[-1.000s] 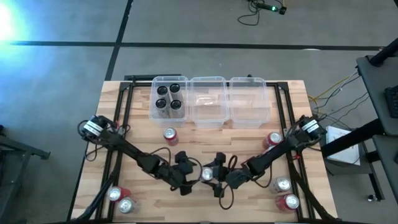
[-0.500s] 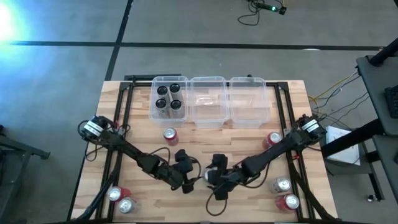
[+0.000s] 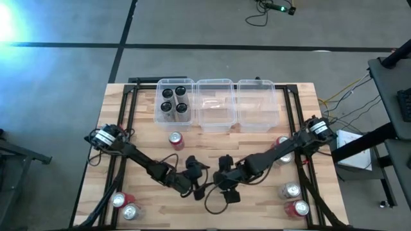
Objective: Sort soda cans
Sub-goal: Put the top left red-silver soda can into the middle transparent bin
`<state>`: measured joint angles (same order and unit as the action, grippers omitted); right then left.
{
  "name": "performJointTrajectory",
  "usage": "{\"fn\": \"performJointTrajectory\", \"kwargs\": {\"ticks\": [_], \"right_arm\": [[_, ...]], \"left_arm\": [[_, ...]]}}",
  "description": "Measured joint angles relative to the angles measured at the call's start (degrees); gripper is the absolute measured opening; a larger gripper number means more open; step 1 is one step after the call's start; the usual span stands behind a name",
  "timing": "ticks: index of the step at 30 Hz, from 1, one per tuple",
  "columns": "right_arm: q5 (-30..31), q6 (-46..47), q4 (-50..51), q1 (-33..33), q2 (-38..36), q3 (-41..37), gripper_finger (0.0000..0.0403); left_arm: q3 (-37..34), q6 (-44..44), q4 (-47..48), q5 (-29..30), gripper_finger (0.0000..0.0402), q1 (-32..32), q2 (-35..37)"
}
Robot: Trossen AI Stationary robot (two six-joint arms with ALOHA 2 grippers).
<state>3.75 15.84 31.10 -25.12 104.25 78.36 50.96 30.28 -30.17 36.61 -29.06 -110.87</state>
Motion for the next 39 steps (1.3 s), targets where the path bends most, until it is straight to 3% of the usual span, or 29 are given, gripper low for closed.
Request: {"fn": "performJointTrajectory", "kwargs": {"ticks": [6,18,23,29,33,39], "right_arm": [[-0.34,0.72,0.44,-0.09,0.0,0.06,0.0386],[0.59,-1.52,6.62,-0.92,0.0,3.9,0.0352],[0.76,-3.46,6.4,-0.87,0.0,4.09,0.0333],[0.69,-6.2,6.55,-0.94,0.0,4.09,0.0322],[0.76,-9.73,6.59,-1.14,0.0,4.09,0.0334],[1.14,-12.07,6.06,-1.1,0.0,4.07,0.0349]], "left_arm": [[0.0,-1.06,-1.22,4.95,0.0336,0.35,0.0],[0.22,-5.29,-8.38,4.91,0.0336,1.67,0.0],[0.33,-7.3,-3.77,5.91,0.0336,1.69,1.22],[0.33,-0.96,9.58,3.59,0.0336,-1.37,5.97],[0.85,2.27,9.06,-0.22,0.0336,-3.38,5.52],[4.4,3.06,8.53,2.65,0.0336,-3.3,0.3]]}}
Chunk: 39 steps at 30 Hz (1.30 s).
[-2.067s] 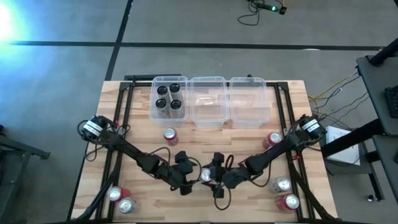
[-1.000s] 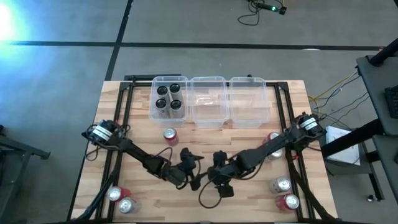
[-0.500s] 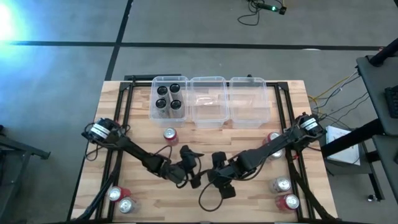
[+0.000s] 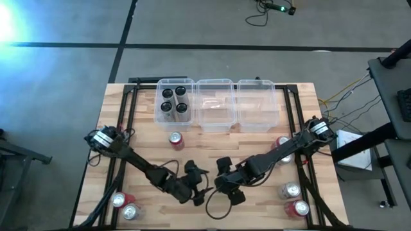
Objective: Sort soda cans
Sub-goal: Put the top left red-silver soda can into the middle transparent bin
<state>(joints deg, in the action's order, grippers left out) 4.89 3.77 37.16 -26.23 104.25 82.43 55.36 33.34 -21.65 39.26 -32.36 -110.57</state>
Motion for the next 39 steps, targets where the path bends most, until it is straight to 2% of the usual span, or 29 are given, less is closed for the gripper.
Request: {"fn": "performJointTrajectory", "kwargs": {"ticks": [5,13,21,30,39], "right_arm": [[0.3,0.35,0.03,-0.01,0.0,0.0,0.0341],[1.1,3.24,5.52,-0.01,-0.06,0.02,0.0323],[1.11,3.89,7.35,-0.01,-0.13,0.03,0.0319],[-1.47,4.39,10.15,0.06,0.11,-0.2,0.0342],[-1.9,4.17,12.45,0.38,0.09,0.06,0.0307]], "left_arm": [[3.03,-1.23,-0.07,5.37,0.0336,1.5,-4.0],[4.98,-1.31,0.53,4.77,0.0336,2.01,-6.05],[4.98,-0.79,2.48,4.77,0.0336,1.4,-5.42],[4.96,2.86,13.32,4.79,0.0336,-1.33,0.21],[3.29,7.4,17.12,6.78,0.0336,-2.47,1.75]]}}
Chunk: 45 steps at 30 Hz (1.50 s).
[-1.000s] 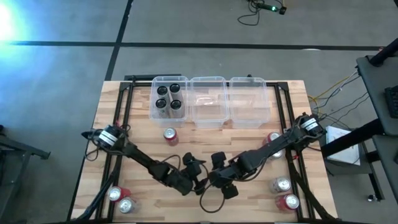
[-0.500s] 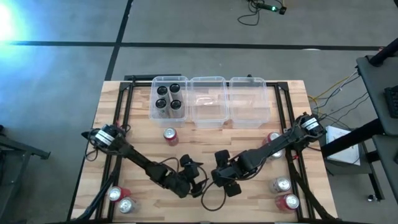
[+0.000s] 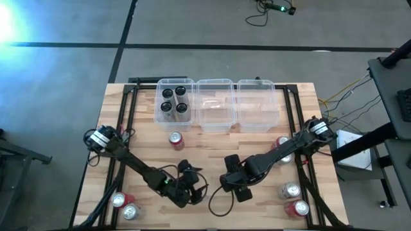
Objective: Sort soda cans
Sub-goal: Put the top left red-silver soda can into the middle transparent bin
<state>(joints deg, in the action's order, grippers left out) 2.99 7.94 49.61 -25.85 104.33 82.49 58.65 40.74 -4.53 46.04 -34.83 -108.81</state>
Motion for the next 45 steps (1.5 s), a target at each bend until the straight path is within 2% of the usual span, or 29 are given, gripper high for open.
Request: {"fn": "performJointTrajectory", "kwargs": {"ticks": [4,11,17,21,26,30,37,39,45], "right_arm": [[1.33,-1.52,2.13,0.17,0.06,3.29,0.0299],[8.31,-7.94,13.07,4.33,0.04,17.65,0.0302],[11.27,-15.7,18.01,12.71,0.0,30.16,0.0302],[12.08,-21.19,17.57,21.49,-0.1,35.07,0.0303],[11.35,-24.1,15.58,33.4,0.13,34.44,0.0303],[3.94,-24.43,13.69,40.11,2.52,32.26,0.0303],[-1.23,-28.1,13.67,45.16,9.57,30.69,0.0304],[-4.07,-29.59,13.89,46.07,11.11,30.69,0.0304],[-7.08,-33.99,14.89,46.33,14.94,30.62,0.0306]], "left_arm": [[-1.77,2.62,0.03,-0.38,0.0336,0.0,-0.31],[-1.9,3.12,-0.01,-4.09,0.0336,0.0,-2.0],[-1.81,3.11,-0.18,-3.79,0.0336,0.19,-3.68],[-1.79,3.13,-1.89,-2.56,0.0336,0.57,-5.95],[-1.45,3.32,-5.97,-2.54,0.0336,1.42,-8.8],[0.93,3.36,-6.12,-2.65,0.0336,1.99,-10.28],[4.86,3.35,-5.94,-3.61,0.0336,2.08,-10.95],[4.64,4.36,-5.67,-3.63,0.0336,2.03,-10.95],[2.08,11.59,-5.12,-3.67,0.0336,2.1,-9.82]]}}
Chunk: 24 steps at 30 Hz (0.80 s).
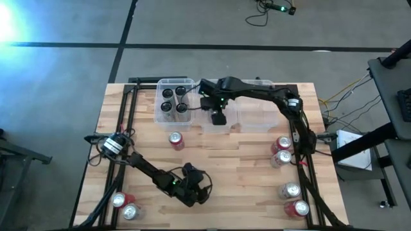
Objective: Sort soda cans
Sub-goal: Put the top left red-silver soda can into the middle transparent bin
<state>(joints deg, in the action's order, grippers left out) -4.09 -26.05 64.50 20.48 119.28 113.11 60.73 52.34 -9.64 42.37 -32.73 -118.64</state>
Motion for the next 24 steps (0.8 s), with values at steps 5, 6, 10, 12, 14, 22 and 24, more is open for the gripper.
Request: {"fn": "performJointTrajectory", "kwargs": {"ticks": [5,6,10,12,14,22,24], "right_arm": [[-2.03,-3.08,2.68,1.16,0.88,-0.3,0.0307],[-2.17,-3.2,2.87,1.42,0.85,-0.4,0.0308],[-5.73,-3.3,2.78,2.97,0.2,-0.89,0.0308],[-7.36,-3.83,2.5,3.72,0.14,-1.13,0.0308],[-7.95,-4.94,2.3,4.09,0.52,-1.43,0.031],[-7.96,-7.08,2.03,5.3,1.58,-3.74,0.0308],[-8.15,-7.15,1.99,5.56,1.58,-3.79,0.031]], "left_arm": [[-3.61,4.51,1.3,0.31,0.0336,-0.26,3.22],[-4.46,5.2,1.31,0.44,0.0336,-0.39,3.72],[-7.46,6.58,1.17,0.62,0.0336,-0.48,5.86],[-8.4,6.65,1.04,0.71,0.0336,-0.48,6.54],[-8.88,6.26,1.07,1.12,0.0336,-0.44,6.85],[-9.79,6.66,0.18,1.74,0.0336,-0.44,7.0],[-9.79,6.69,-0.01,1.96,0.0336,-0.44,7.0]]}}
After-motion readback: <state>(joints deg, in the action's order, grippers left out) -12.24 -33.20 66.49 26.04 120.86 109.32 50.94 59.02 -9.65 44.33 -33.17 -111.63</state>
